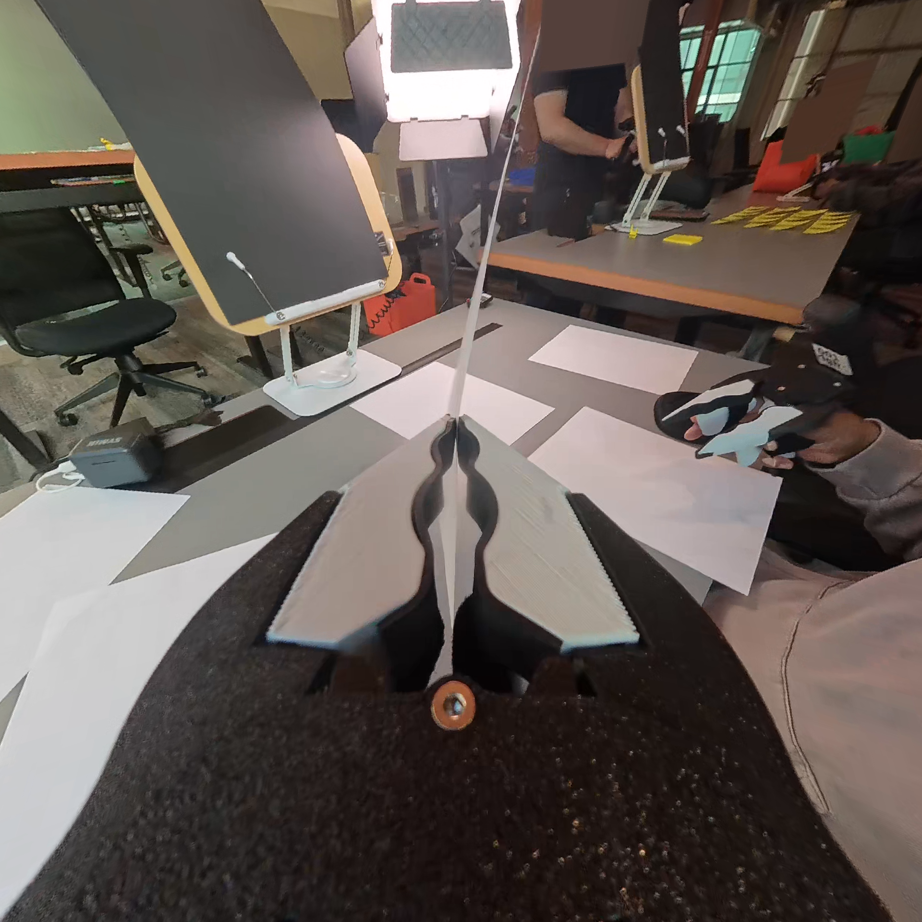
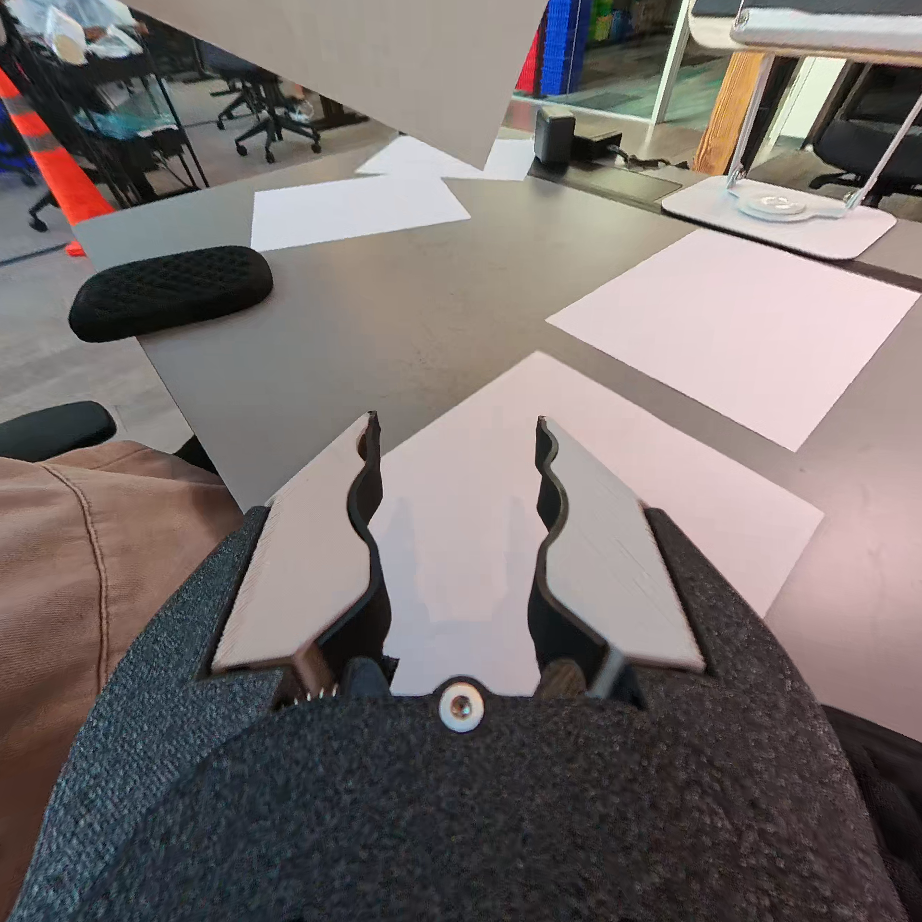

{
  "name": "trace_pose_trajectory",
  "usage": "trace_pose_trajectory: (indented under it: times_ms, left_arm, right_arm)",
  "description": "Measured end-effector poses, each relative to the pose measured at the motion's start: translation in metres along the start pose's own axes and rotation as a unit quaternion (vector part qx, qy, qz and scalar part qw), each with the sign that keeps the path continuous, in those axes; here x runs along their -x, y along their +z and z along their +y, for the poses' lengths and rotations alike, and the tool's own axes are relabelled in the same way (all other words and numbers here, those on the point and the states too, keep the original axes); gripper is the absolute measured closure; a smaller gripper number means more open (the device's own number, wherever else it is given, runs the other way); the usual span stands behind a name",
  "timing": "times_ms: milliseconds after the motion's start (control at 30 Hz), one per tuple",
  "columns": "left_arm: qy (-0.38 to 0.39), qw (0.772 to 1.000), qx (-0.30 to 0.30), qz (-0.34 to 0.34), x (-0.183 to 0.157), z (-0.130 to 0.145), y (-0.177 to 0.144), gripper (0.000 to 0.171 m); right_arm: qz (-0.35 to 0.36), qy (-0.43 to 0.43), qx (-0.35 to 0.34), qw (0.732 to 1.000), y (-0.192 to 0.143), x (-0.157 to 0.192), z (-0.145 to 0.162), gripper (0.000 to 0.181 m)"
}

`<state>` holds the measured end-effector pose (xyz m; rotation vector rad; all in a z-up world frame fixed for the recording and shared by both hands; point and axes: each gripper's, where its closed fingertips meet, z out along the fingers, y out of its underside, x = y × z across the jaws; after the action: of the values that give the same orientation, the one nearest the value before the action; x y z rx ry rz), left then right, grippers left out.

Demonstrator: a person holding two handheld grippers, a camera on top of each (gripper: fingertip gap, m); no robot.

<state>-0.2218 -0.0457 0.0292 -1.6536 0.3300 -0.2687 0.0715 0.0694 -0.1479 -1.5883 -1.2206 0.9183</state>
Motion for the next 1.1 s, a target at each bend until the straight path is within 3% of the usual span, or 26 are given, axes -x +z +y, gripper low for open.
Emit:
trace_pose_trajectory:
  times_ms: [267,500,667,833,967,1100]
  left_arm:
    - [-0.049,0.991,-0.082,0.094,-0.009,-0.03,0.023,0.171]
    - [-0.071,0.981,-0.111,0.141,-0.021,-0.035,0.068,0.171]
    - [-0.022,0.988,-0.109,0.111,-0.023,-0.037,0.093,0.171]
    - [0.106,0.991,-0.043,0.065,-0.03,-0.032,0.111,0.171]
    - [0.241,0.968,0.046,0.049,-0.041,-0.023,0.123,0.171]
    - [0.317,0.938,0.126,0.053,-0.046,-0.018,0.128,0.171]
  right_arm:
    - [0.011,-0.041,-0.132,0.99,0.015,0.033,-0.101,0.123]
    - [0.066,-0.02,-0.169,0.983,0.039,0.038,-0.167,0.127]
    - [0.047,0.016,-0.17,0.984,0.053,0.04,-0.176,0.125]
    - [0.033,0.021,-0.151,0.988,0.062,0.043,-0.167,0.124]
    - [0.024,0.026,-0.14,0.99,0.066,0.044,-0.161,0.124]
    - [0.018,0.041,-0.137,0.99,0.068,0.042,-0.155,0.123]
